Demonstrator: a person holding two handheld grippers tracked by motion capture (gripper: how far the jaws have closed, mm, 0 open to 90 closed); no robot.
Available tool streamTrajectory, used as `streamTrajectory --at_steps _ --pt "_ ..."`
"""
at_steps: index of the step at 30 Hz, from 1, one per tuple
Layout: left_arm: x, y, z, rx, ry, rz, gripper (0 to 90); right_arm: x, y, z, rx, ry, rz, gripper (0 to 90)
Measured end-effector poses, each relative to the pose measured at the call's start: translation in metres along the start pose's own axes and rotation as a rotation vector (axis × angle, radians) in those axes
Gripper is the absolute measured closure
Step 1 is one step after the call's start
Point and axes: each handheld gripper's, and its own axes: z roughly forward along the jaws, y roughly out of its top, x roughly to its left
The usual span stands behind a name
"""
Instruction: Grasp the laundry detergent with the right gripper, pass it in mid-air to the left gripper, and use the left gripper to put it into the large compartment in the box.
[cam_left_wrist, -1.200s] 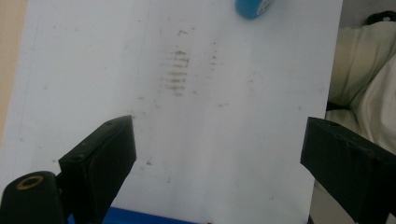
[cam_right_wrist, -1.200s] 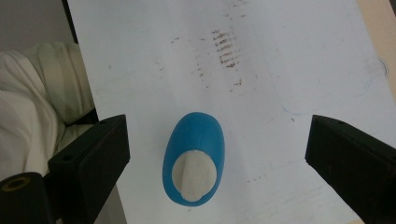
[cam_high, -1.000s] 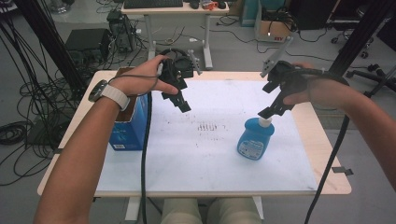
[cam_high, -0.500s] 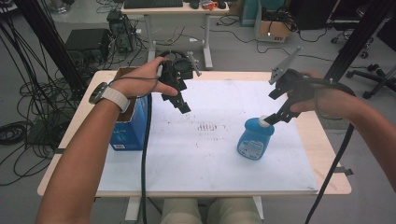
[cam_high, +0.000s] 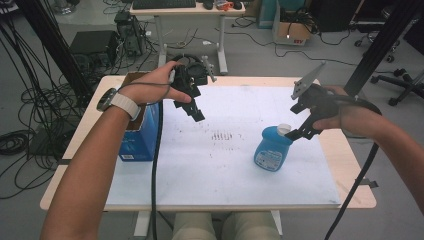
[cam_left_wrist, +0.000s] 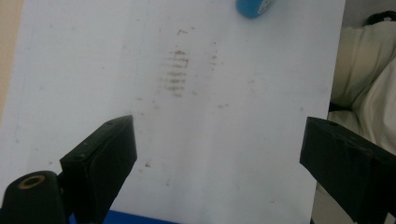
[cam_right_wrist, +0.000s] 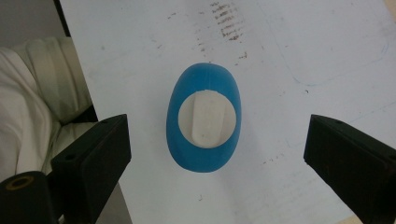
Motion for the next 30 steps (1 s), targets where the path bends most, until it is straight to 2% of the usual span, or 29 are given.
streamTrajectory --at_steps 3,9,15,23,26,27,29,30 --pt "0.0 0.0 0.0 0.001 0.002 0.002 11.2 -0.001 -0.004 0.003 -0.017 -0.001 -0.002 7.4" --pt "0.0 0.0 0.0 0.002 0.002 -0.002 11.2 0.0 -0.012 0.008 -0.033 -0.015 0.031 7.0" --pt "0.001 0.001 0.001 0.003 0.005 0.006 11.2 0.001 -0.019 0.012 -0.039 -0.012 0.042 7.0" --pt "0.001 0.002 0.002 0.006 0.005 0.005 11.3 0.0 -0.027 0.013 -0.048 -0.021 0.038 7.0" --pt "0.001 0.001 0.002 0.006 0.003 0.002 11.3 0.003 -0.029 0.012 -0.039 -0.022 0.07 7.0" --pt "0.001 0.001 0.002 0.006 0.004 0.001 11.3 0.001 -0.031 0.012 -0.034 -0.026 0.049 7.0" --pt "0.001 0.002 0.002 0.007 0.004 0.001 11.3 0.003 -0.031 0.012 -0.042 -0.022 0.071 7.0" --pt "0.001 0.002 0.002 0.007 0.003 0.001 11.3 0.002 -0.032 0.012 -0.039 -0.025 0.052 7.0"
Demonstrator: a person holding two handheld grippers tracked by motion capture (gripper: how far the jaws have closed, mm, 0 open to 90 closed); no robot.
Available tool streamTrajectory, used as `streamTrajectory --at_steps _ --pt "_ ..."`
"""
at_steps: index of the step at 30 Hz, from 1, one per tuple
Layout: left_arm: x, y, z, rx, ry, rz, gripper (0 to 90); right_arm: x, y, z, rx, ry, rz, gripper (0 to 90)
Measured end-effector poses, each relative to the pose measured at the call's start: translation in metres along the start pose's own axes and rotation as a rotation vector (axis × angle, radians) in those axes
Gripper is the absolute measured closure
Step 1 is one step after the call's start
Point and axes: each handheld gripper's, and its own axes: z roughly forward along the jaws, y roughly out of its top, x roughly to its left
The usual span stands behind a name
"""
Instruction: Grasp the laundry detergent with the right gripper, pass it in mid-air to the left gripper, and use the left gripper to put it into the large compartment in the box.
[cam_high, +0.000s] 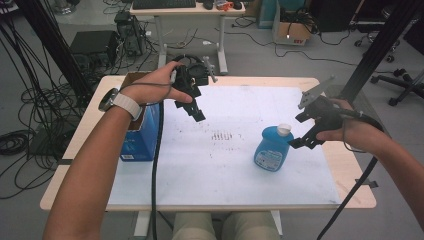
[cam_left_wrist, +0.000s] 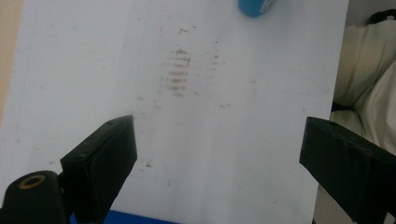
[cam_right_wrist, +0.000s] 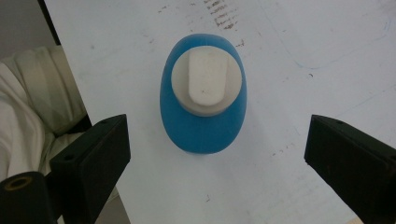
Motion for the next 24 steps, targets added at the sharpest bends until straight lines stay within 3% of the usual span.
streamTrajectory --at_steps 8,9,12,14,24 --pt "0.0 0.0 0.0 0.003 0.002 0.0 11.3 0.001 -0.007 0.002 -0.023 0.002 0.03 5.6" --pt "0.0 0.0 0.001 0.002 0.001 -0.001 11.3 0.0 -0.008 0.0 0.003 -0.001 0.016 5.3" --pt "0.0 0.0 0.001 -0.001 0.001 -0.001 11.3 0.0 -0.011 0.0 -0.004 0.003 0.012 5.2" --pt "0.0 0.001 0.001 -0.001 0.001 0.001 11.3 0.001 -0.016 0.0 -0.008 -0.001 0.046 4.6" --pt "0.001 0.002 0.001 0.003 0.0 0.0 11.3 0.0 -0.028 0.005 -0.022 0.005 0.064 4.4"
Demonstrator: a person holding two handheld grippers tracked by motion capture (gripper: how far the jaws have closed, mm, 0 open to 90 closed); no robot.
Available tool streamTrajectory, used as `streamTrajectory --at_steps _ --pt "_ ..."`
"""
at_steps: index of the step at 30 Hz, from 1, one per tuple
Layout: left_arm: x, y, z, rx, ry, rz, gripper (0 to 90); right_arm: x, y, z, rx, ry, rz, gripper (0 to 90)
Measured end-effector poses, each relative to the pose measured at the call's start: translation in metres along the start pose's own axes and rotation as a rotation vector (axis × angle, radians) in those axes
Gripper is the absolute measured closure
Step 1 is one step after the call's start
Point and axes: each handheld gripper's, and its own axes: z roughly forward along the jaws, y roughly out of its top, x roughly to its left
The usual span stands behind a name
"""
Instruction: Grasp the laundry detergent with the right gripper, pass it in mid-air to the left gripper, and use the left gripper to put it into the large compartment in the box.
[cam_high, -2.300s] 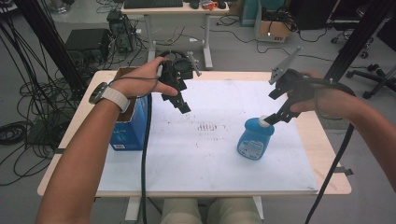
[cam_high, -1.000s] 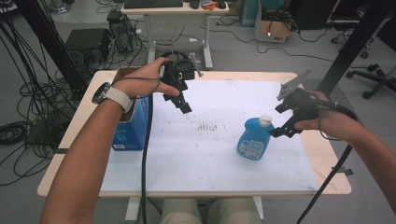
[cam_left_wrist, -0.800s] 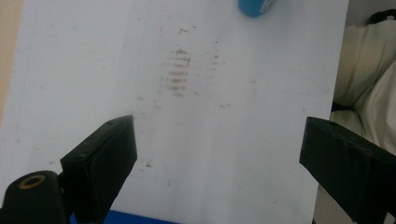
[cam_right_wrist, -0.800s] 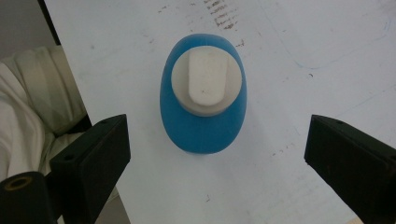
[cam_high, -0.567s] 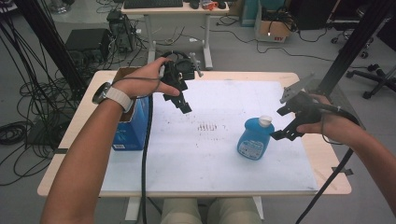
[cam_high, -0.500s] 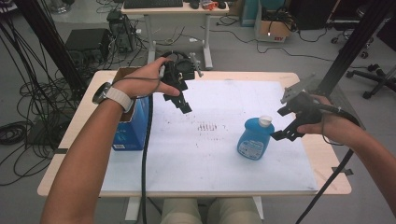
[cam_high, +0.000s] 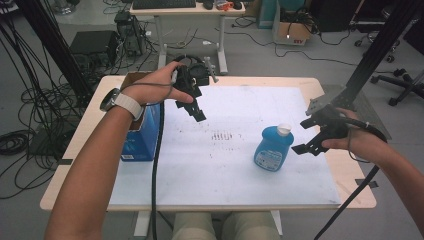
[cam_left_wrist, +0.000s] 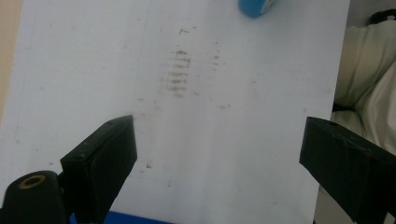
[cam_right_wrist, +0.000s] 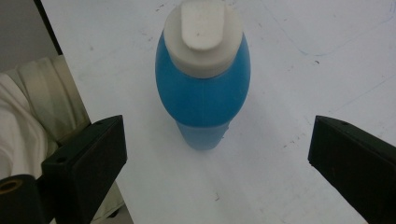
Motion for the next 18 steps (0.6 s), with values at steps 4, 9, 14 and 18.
streamTrajectory --at_steps 4,9,14,18 --pt "0.0 0.0 0.0 -0.003 0.003 0.0 11.3 -0.002 -0.005 0.003 -0.044 0.015 -0.003 4.3" --pt "0.001 0.0 0.001 -0.002 0.004 0.0 11.3 -0.002 -0.009 0.008 -0.081 0.017 0.001 4.3" --pt "0.001 0.0 0.001 -0.003 0.003 -0.001 11.4 -0.003 -0.015 0.012 -0.098 0.008 -0.019 4.3" --pt "0.001 0.0 0.001 -0.003 0.004 -0.003 11.4 -0.002 -0.018 0.016 -0.105 0.004 -0.016 4.2"
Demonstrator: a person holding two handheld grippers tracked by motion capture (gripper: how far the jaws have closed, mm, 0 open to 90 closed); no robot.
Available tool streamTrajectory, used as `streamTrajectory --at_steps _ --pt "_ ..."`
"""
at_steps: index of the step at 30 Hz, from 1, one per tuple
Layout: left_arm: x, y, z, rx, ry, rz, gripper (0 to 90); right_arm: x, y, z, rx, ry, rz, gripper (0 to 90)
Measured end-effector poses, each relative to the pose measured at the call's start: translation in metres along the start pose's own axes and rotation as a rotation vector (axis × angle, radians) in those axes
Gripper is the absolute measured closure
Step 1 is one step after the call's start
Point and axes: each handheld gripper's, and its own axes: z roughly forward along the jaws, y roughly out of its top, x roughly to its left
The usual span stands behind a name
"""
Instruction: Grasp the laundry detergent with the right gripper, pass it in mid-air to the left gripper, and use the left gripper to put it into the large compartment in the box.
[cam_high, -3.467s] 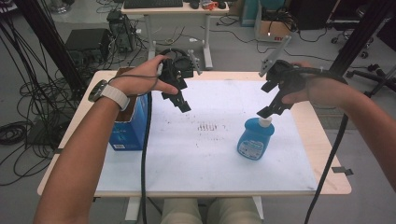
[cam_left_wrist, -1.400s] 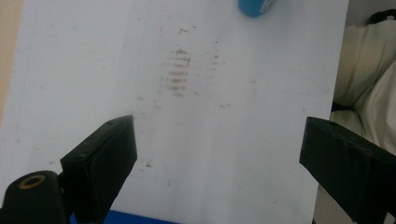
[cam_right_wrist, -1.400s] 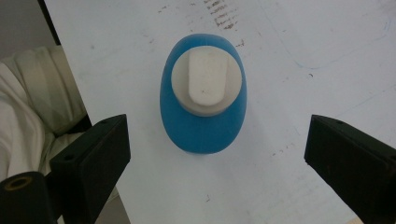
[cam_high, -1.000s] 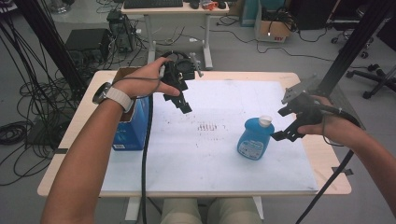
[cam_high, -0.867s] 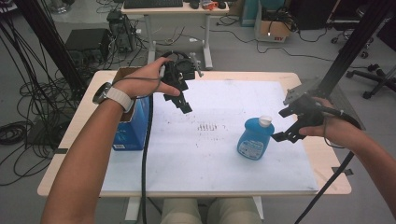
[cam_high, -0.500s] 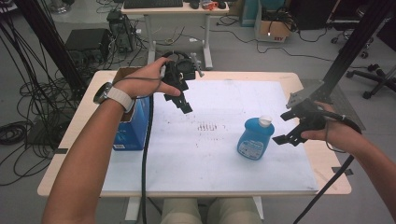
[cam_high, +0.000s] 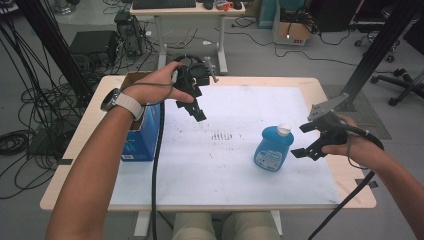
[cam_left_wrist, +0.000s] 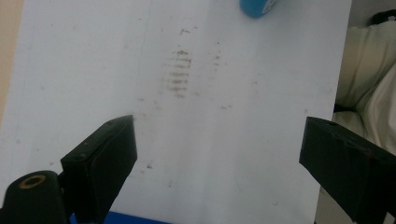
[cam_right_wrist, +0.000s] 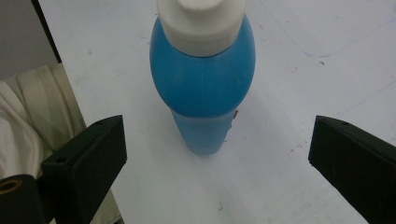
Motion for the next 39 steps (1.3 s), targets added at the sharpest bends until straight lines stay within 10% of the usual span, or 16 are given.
streamTrajectory --at_steps 39 --pt "0.0 0.0 0.0 0.002 0.004 -0.01 11.5 0.005 -0.027 0.013 -0.086 0.009 0.075 4.9"
